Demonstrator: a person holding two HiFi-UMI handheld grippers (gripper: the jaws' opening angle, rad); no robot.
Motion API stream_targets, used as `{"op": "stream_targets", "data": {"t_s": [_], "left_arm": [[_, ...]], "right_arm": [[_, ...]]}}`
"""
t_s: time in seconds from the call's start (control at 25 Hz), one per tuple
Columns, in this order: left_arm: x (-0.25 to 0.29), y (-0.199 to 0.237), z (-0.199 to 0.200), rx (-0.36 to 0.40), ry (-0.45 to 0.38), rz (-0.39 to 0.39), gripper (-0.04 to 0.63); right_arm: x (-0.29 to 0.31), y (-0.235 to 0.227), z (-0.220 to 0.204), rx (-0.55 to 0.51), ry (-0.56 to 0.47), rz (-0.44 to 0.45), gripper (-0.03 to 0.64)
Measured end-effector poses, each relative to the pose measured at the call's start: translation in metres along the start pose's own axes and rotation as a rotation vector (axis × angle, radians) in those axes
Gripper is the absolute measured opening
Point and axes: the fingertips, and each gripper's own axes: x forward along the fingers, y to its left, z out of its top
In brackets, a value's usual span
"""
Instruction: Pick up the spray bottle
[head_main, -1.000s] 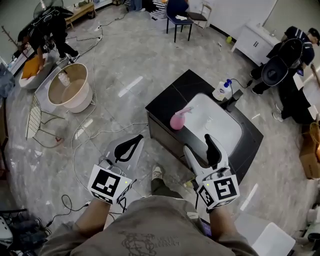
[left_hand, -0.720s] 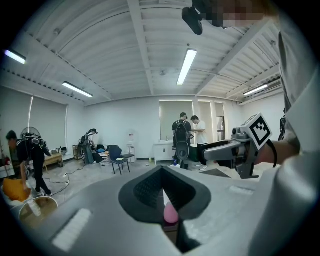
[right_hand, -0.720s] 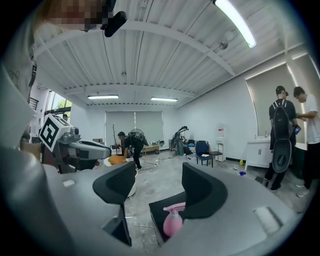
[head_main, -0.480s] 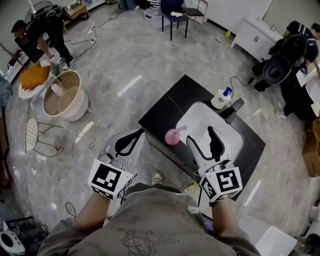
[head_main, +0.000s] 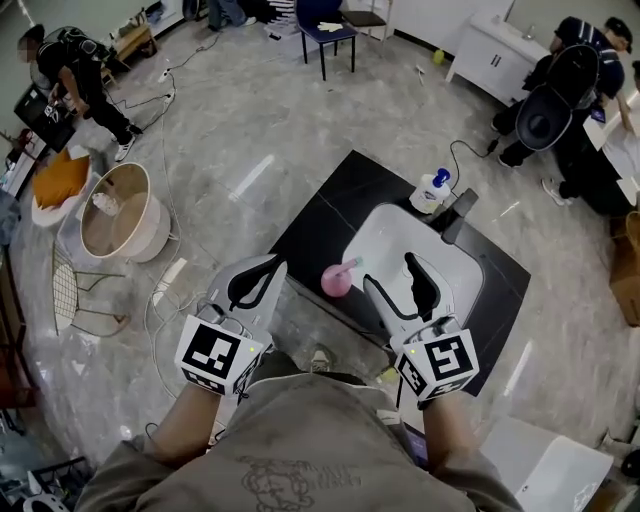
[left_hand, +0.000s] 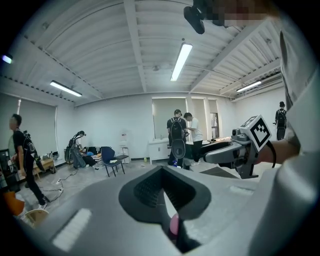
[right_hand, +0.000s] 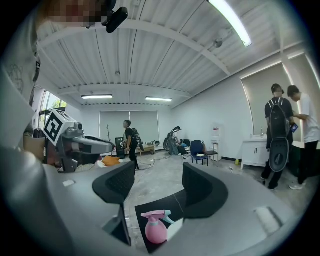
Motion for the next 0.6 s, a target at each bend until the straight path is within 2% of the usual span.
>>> {"op": "stream_targets", "data": {"t_s": [0.24, 0.6], "left_arm": [[0.018, -0.009, -0.007, 0.021, 0.012, -0.070, 0.000], [0.037, -0.003, -0.009, 0.042, 0.017, -0.215, 0.000]], "right_arm": [[-0.004, -0.003, -0.016, 0.008, 0.030, -0.035, 0.313], [-0.005, -0.002, -0.022, 0.036, 0.056, -0.160, 0.313]]}}
